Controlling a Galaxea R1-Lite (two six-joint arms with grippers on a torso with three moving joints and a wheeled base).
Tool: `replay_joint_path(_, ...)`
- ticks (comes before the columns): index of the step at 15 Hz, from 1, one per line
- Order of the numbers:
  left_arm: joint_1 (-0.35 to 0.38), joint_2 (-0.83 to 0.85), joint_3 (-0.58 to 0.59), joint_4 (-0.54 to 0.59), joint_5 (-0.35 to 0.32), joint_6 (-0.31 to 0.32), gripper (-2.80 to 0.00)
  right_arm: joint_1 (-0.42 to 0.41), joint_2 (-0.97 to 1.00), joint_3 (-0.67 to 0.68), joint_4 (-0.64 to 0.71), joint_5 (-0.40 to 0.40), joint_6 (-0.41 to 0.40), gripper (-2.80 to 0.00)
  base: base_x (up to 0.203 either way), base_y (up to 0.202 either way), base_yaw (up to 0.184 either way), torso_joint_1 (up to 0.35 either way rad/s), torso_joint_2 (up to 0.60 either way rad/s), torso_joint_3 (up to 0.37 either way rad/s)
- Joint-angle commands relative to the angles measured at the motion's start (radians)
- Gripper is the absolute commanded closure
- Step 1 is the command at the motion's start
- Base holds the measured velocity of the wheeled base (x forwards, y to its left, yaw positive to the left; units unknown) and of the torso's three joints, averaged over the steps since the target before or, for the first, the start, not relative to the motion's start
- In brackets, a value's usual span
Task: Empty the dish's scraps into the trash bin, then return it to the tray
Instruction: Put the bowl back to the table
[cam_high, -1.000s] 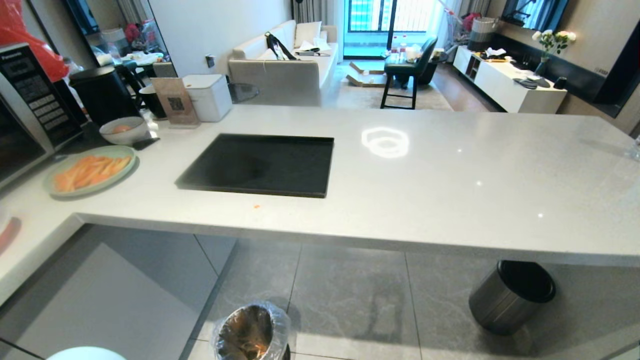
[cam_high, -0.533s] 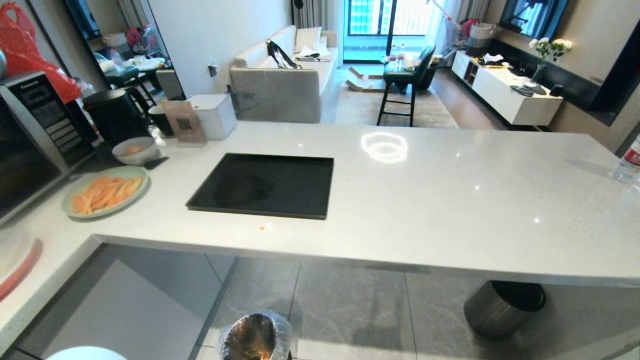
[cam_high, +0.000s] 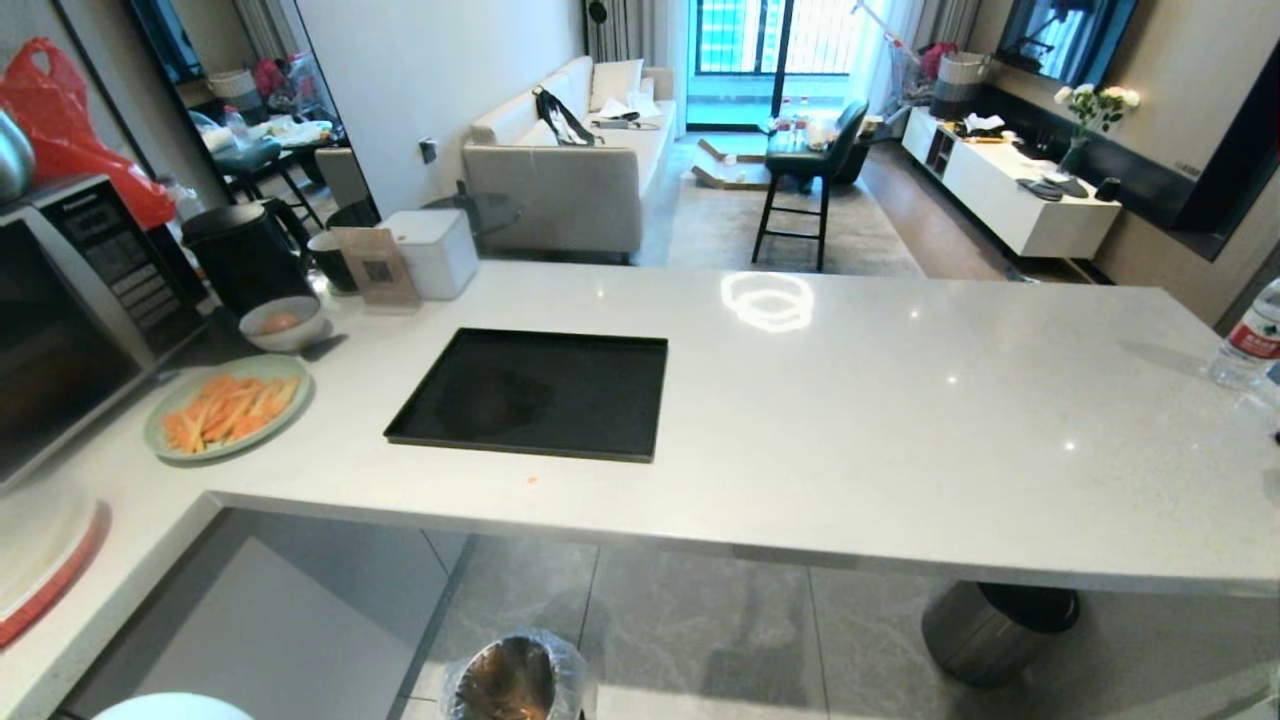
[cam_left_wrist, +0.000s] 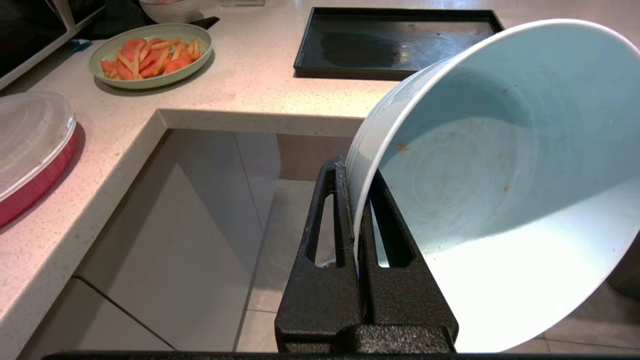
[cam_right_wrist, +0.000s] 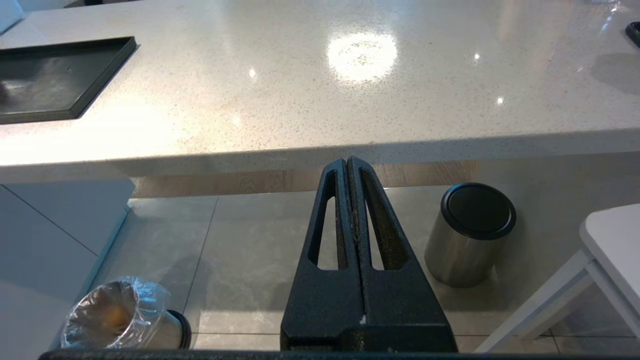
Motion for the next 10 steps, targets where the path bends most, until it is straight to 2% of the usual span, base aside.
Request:
replay_joint_path(1, 0.002, 0.000, 0.000, 0.000, 0.000, 0.000, 0.00, 0.000, 0.000, 0.000, 0.000, -0.001, 0.000, 0.00, 0.000, 0.000, 0.000, 0.133, -0.32, -0.184)
replay_joint_path(8, 0.002, 0.000, 0.000, 0.000, 0.000, 0.000, 0.00, 0.000, 0.000, 0.000, 0.000, -0.002, 0.005, 0.00, 0.000, 0.000, 0.000, 0.143, -0.32, -0.186)
replay_joint_path(10, 0.000, 0.000, 0.000, 0.000, 0.000, 0.000, 0.00, 0.000, 0.000, 0.000, 0.000, -0.003, 0.005, 0.00, 0.000, 0.000, 0.000, 0.030, -0.07, -0.031)
